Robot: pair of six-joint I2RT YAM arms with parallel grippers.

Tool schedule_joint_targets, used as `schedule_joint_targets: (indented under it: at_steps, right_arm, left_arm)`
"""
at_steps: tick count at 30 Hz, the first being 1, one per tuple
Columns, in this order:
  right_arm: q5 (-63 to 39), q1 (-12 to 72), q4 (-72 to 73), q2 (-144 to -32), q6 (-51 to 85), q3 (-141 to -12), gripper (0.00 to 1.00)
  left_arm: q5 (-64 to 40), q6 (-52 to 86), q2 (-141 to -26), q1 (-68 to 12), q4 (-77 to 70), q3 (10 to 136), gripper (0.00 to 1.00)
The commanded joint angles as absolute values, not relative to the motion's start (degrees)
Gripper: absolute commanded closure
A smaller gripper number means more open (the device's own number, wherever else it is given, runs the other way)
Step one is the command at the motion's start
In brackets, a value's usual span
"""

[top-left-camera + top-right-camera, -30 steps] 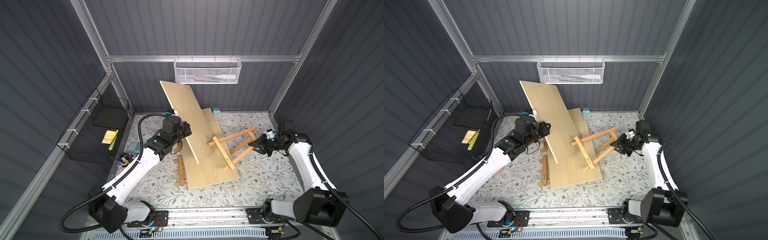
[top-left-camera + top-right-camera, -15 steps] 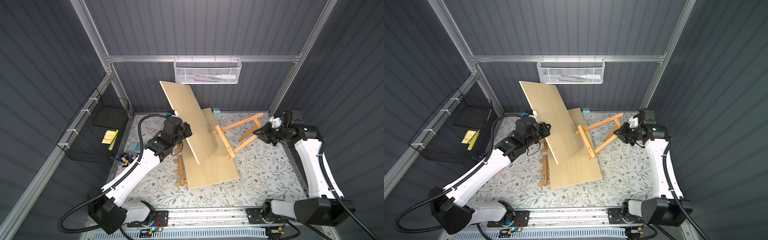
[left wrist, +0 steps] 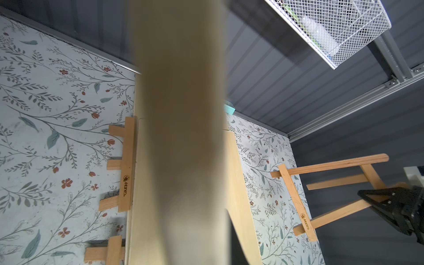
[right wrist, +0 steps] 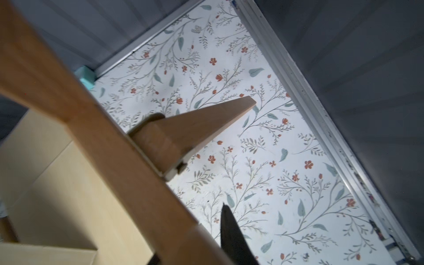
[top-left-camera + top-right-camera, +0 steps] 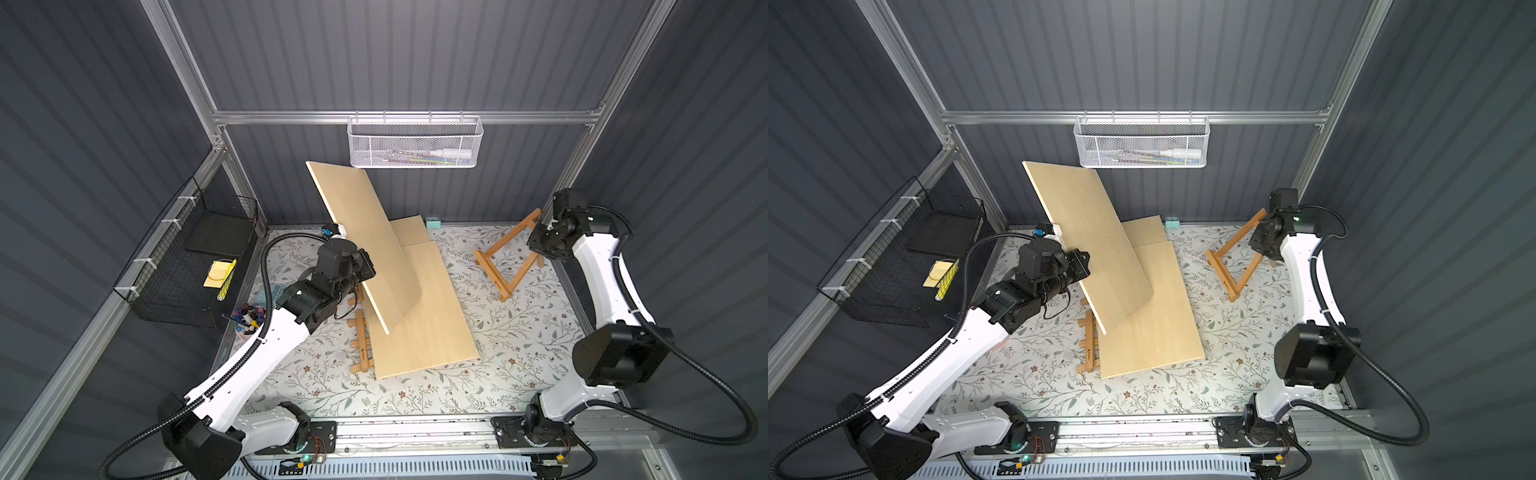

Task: Assemble the easel
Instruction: Place the easel at the corner of the board.

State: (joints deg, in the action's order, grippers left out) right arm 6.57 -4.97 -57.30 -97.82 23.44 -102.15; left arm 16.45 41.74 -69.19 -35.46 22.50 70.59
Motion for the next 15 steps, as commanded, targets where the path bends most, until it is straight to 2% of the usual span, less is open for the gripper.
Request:
schedule_joint_targets:
  at_steps: [1, 7, 15]
  right_arm:
    - [13.69, -4.81, -52.89, -100.76, 21.0, -104.9, 1.0]
    - [14.49, -4.66, -48.18, -106.14, 21.18, -105.12, 1.0]
    - [12.69, -4.3, -43.74, -107.94, 24.38, -100.97, 1.0]
  left_arm:
    - [23.75, 33.35, -67.55, -34.98, 19.42, 71.19, 1.0]
    - [22.81, 33.11, -69.0, -34.98, 19.51, 72.4, 1.0]
    - [23.16, 33.14, -69.52, -34.94, 20.04, 73.17, 1.0]
